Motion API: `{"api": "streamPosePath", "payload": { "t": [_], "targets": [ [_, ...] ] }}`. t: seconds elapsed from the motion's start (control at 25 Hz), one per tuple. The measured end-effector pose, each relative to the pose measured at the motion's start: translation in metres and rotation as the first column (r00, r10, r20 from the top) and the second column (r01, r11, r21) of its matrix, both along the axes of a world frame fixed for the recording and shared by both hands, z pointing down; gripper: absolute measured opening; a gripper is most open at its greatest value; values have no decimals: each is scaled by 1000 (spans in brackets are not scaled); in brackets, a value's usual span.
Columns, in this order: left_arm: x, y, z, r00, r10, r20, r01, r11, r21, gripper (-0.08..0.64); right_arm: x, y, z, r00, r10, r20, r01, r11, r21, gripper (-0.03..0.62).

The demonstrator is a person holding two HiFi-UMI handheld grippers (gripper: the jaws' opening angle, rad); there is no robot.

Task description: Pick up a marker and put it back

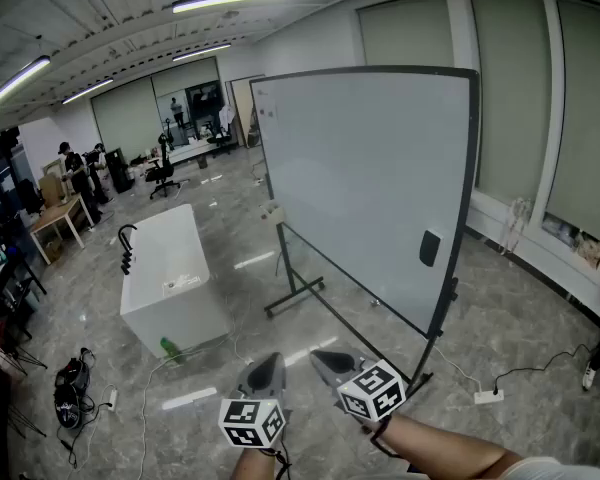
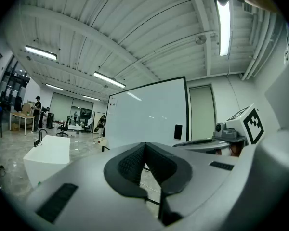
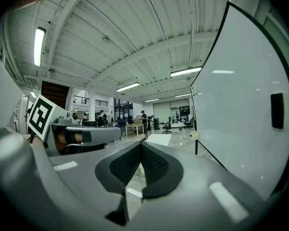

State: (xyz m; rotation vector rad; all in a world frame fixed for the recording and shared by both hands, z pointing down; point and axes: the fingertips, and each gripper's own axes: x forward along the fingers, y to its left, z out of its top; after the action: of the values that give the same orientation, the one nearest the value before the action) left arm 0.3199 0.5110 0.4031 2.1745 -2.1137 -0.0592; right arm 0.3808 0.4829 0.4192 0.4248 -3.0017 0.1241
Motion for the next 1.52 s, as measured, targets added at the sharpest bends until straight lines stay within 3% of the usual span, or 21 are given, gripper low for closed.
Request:
{"api": "streamPosePath", "payload": {
  "t": [0.56,0.92,1.2,1.52],
  "targets": [
    [-87,51,7,1000,26,-2,-26,1000,-14,2,-82,46,6,999,32,38,-31,999,-13,2],
    [-122,43,33,999,36,-24,-38,998,-54,2,-112,34,26,998,52,28,-51,998,-42,2],
    [-165,-26,50,998,24,-59,-29,996,-88,2,-161,-40,38,999,32,27,-30,997,-72,2],
    [-232,-223,69,999,-26,-37,22,993,-114,2,-233,-241,50,998,-21,63,26,996,-82,2]
  ]
}}
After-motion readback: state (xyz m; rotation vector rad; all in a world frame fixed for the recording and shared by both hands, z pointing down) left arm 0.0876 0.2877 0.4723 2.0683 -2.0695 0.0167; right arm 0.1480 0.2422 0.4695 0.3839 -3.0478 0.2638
